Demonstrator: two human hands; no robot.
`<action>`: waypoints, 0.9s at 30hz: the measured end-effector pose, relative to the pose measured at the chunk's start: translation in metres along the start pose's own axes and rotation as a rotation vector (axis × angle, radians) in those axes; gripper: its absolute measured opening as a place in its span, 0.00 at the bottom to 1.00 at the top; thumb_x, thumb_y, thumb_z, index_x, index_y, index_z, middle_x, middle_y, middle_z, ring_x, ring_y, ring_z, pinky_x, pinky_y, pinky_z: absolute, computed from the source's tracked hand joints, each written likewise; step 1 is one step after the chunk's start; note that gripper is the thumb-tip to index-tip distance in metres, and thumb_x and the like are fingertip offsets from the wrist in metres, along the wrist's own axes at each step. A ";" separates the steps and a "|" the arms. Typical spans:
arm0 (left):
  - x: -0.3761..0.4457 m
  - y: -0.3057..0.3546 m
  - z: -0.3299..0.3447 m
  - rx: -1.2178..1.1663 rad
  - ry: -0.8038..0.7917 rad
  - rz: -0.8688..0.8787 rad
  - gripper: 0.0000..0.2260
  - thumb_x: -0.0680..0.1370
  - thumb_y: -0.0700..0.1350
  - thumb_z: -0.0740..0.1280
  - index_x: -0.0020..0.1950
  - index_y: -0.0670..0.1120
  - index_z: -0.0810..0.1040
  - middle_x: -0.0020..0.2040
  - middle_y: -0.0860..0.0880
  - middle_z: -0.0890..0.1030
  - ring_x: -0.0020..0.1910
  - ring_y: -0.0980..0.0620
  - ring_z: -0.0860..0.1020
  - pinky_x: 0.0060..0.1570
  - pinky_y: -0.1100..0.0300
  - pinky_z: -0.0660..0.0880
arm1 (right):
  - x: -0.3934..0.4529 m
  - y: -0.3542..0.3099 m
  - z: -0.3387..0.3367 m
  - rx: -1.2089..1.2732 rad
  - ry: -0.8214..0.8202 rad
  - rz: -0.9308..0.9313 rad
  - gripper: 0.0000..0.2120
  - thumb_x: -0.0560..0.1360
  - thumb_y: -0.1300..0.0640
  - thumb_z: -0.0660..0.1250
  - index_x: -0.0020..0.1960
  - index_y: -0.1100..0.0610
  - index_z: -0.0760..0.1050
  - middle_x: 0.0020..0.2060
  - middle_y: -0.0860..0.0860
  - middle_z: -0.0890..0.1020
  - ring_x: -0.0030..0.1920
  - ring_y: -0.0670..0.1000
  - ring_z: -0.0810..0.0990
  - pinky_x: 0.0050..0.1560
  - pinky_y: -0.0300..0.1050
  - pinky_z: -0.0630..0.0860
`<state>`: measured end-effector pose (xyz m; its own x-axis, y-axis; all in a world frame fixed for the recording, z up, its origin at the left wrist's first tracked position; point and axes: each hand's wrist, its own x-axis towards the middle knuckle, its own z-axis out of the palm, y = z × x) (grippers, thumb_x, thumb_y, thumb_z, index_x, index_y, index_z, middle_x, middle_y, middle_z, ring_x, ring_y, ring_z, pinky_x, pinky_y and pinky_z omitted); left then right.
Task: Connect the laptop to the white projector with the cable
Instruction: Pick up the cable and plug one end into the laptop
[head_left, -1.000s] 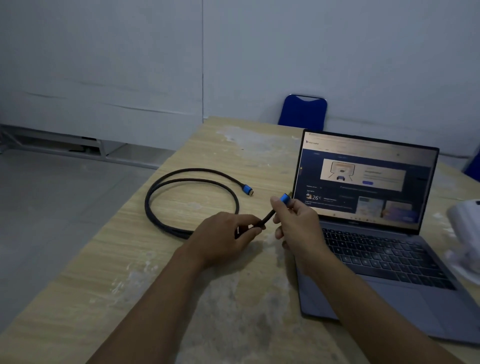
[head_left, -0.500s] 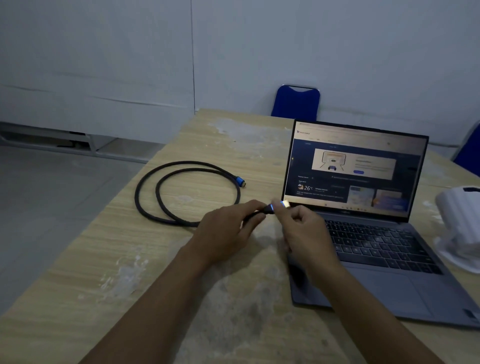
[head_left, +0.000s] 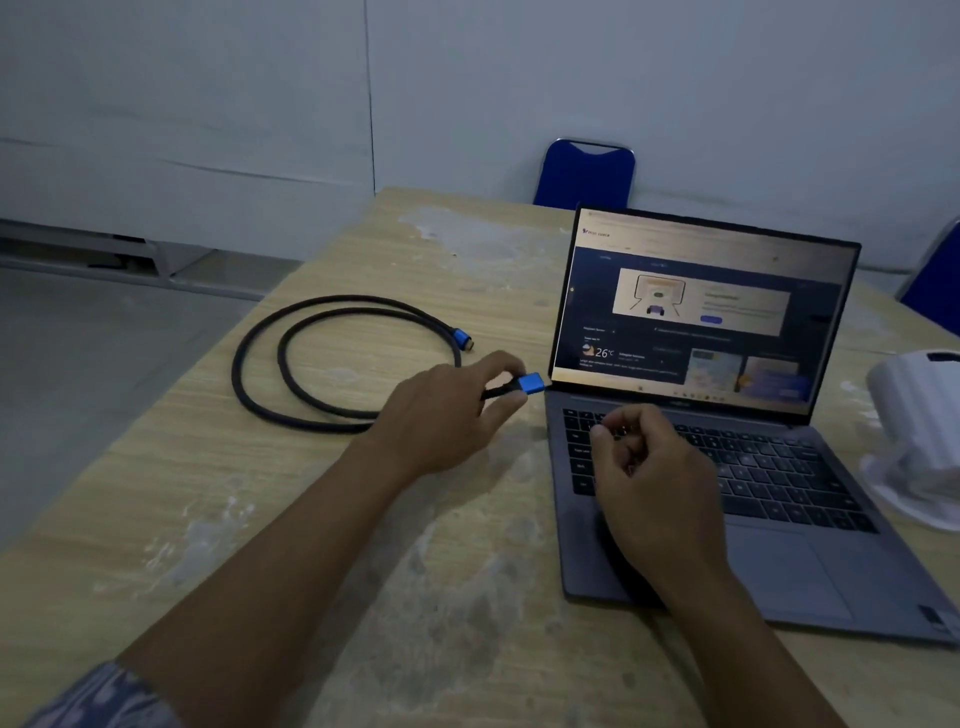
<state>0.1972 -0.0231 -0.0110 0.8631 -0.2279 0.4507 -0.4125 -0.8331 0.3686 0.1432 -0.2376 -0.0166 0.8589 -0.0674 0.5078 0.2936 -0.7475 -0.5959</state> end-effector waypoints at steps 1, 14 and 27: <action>0.003 0.000 0.004 0.021 0.004 0.008 0.14 0.80 0.62 0.56 0.62 0.61 0.71 0.28 0.56 0.74 0.26 0.58 0.72 0.25 0.60 0.66 | -0.001 0.001 0.001 -0.022 -0.021 0.002 0.03 0.78 0.48 0.64 0.47 0.45 0.73 0.29 0.46 0.77 0.32 0.46 0.76 0.38 0.53 0.78; 0.008 -0.033 0.036 -0.044 -0.043 0.068 0.13 0.80 0.59 0.60 0.60 0.60 0.78 0.49 0.58 0.78 0.45 0.57 0.75 0.36 0.59 0.67 | -0.006 -0.001 0.020 -0.313 -0.080 -0.041 0.19 0.74 0.38 0.65 0.60 0.45 0.74 0.46 0.45 0.75 0.49 0.49 0.69 0.48 0.52 0.67; 0.009 -0.037 0.039 -0.038 -0.093 0.079 0.15 0.77 0.64 0.59 0.60 0.64 0.77 0.42 0.62 0.73 0.41 0.59 0.72 0.33 0.64 0.61 | -0.008 0.000 0.023 -0.451 -0.173 -0.031 0.28 0.69 0.31 0.63 0.65 0.42 0.72 0.49 0.44 0.69 0.50 0.45 0.60 0.50 0.47 0.58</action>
<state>0.2312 -0.0139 -0.0523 0.8500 -0.3398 0.4027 -0.4898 -0.7912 0.3663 0.1462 -0.2221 -0.0350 0.9210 0.0416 0.3873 0.1416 -0.9620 -0.2333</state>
